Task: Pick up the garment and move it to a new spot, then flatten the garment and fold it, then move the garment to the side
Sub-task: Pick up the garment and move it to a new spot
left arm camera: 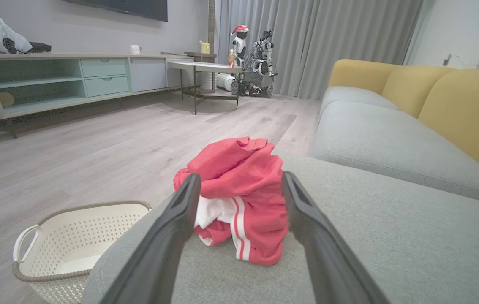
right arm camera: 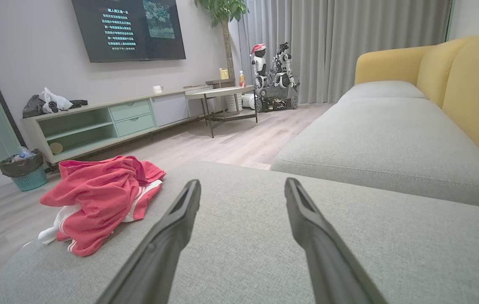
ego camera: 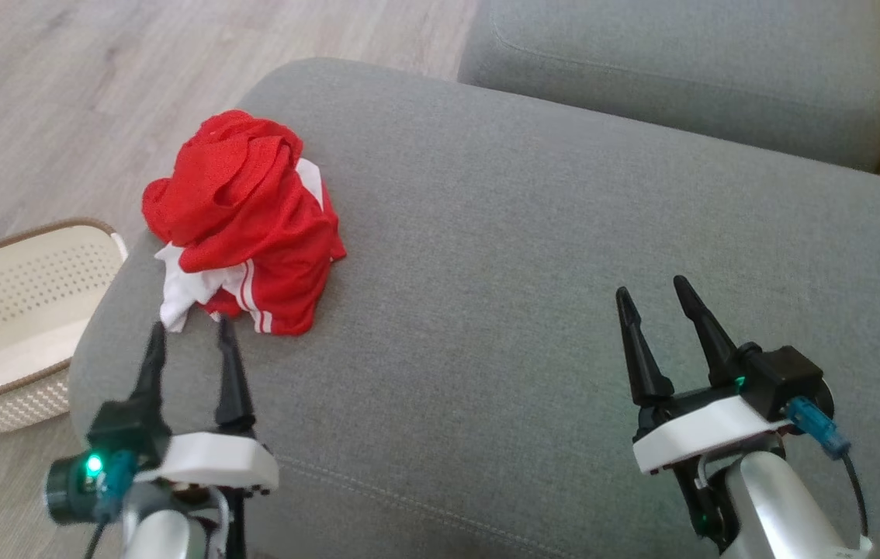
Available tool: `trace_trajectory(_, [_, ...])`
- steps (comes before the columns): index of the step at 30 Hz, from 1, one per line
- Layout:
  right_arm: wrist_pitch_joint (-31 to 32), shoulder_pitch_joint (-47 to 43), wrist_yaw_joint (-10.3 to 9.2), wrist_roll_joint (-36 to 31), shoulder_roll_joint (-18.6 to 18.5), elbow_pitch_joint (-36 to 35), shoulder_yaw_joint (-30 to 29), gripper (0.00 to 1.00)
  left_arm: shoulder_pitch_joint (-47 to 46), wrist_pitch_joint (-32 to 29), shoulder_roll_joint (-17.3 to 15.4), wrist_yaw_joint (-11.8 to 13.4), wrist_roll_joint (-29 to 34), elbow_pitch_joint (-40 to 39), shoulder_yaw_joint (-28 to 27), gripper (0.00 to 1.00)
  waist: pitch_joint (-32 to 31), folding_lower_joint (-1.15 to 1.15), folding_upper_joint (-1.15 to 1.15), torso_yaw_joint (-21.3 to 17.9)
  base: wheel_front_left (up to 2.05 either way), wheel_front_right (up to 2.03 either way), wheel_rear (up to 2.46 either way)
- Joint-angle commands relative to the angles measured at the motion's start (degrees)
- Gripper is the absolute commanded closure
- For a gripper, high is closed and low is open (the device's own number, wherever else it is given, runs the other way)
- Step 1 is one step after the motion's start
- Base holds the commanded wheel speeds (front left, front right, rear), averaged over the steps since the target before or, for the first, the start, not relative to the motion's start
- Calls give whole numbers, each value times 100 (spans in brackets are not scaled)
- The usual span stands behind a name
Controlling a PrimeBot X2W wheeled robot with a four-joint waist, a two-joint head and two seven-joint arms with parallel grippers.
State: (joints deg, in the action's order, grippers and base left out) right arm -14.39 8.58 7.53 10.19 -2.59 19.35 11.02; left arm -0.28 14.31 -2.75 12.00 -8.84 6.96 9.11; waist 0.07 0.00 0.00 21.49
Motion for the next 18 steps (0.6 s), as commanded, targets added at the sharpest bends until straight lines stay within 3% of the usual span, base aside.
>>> trace_trajectory(1, [-61,136,-4,21,-29,-149,122,0,-232,69,-13,-36,-55,-177,-295,0,65,0,0,-65,0,0,0])
trace_trajectory(5, [-61,173,-4,-26,-29,-174,67,0,-314,69,-13,-122,-68,-161,-469,0,194,0,0,-154,0,0,0])
trace_trajectory(10, [-61,252,-4,-217,-29,-199,-194,0,-701,69,-96,-414,48,203,-725,0,502,0,0,-295,0,0,0])
trace_trajectory(18, [3,557,-4,-590,-183,-493,-612,0,-2071,-25,-447,-663,-81,1667,-1030,0,1314,0,0,-548,0,0,0])
